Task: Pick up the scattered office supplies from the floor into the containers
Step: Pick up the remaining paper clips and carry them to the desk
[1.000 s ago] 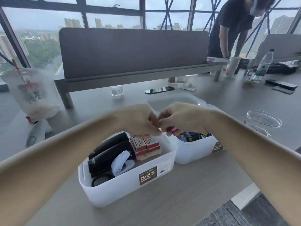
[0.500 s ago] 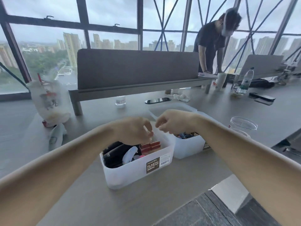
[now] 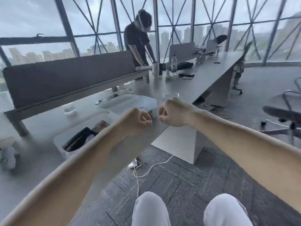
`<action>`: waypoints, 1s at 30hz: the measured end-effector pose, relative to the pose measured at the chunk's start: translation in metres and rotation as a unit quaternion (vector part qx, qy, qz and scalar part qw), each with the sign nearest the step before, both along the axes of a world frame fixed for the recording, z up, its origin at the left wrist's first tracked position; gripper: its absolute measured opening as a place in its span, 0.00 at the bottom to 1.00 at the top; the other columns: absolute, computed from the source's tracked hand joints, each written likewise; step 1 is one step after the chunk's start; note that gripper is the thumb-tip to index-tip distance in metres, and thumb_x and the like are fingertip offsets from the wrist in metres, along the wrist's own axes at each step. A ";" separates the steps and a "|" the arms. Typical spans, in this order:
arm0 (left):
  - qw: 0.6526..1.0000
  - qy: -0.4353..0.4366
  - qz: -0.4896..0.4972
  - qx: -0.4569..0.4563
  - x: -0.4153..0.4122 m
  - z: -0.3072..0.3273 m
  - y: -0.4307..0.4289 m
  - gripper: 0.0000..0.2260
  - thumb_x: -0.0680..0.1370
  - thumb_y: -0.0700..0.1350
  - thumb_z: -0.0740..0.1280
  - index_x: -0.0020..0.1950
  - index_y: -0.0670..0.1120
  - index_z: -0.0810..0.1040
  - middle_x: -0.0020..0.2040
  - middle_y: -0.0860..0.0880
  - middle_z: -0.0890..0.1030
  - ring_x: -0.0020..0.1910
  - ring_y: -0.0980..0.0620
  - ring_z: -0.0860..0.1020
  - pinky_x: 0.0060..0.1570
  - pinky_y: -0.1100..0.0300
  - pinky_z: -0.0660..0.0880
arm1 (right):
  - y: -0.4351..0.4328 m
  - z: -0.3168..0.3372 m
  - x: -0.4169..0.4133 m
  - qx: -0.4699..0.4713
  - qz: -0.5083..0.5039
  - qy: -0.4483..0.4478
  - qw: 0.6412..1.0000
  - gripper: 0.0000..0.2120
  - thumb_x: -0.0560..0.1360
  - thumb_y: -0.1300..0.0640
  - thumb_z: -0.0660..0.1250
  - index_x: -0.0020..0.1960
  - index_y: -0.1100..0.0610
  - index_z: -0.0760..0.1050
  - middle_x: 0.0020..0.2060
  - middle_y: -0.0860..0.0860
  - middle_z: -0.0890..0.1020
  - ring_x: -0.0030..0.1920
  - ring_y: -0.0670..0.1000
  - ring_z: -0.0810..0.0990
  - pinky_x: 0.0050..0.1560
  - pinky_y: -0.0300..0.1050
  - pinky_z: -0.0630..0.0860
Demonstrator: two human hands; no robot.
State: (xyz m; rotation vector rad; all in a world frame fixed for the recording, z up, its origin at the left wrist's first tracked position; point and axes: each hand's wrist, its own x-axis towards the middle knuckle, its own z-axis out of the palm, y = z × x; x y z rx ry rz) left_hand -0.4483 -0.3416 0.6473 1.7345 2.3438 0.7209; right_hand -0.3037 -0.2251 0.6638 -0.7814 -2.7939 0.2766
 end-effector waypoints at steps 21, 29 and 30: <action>0.918 -0.002 -0.289 -0.273 0.456 -0.261 0.126 0.08 0.76 0.52 0.68 0.54 0.54 0.80 0.53 0.52 0.83 0.47 0.55 0.79 0.44 0.63 0.75 | -0.051 -0.226 0.516 -0.208 -0.397 0.070 0.891 0.10 0.78 0.48 0.66 0.57 0.50 0.77 0.53 0.48 0.74 0.52 0.50 0.75 0.58 0.48 0.73; 0.905 0.036 -0.270 -0.326 0.494 -0.373 0.161 0.12 0.78 0.53 0.65 0.56 0.48 0.80 0.52 0.48 0.83 0.48 0.49 0.81 0.49 0.55 0.79 | 0.013 -0.347 0.559 -0.298 -0.395 0.009 0.869 0.13 0.79 0.50 0.65 0.61 0.52 0.76 0.57 0.51 0.77 0.55 0.53 0.76 0.57 0.50 0.75; 0.902 0.025 -0.266 -0.338 0.490 -0.390 0.166 0.16 0.78 0.57 0.65 0.57 0.47 0.79 0.50 0.48 0.83 0.48 0.49 0.80 0.50 0.55 0.79 | 0.021 -0.362 0.559 -0.303 -0.394 -0.010 0.868 0.13 0.79 0.50 0.64 0.62 0.52 0.76 0.58 0.51 0.77 0.56 0.53 0.76 0.57 0.51 0.75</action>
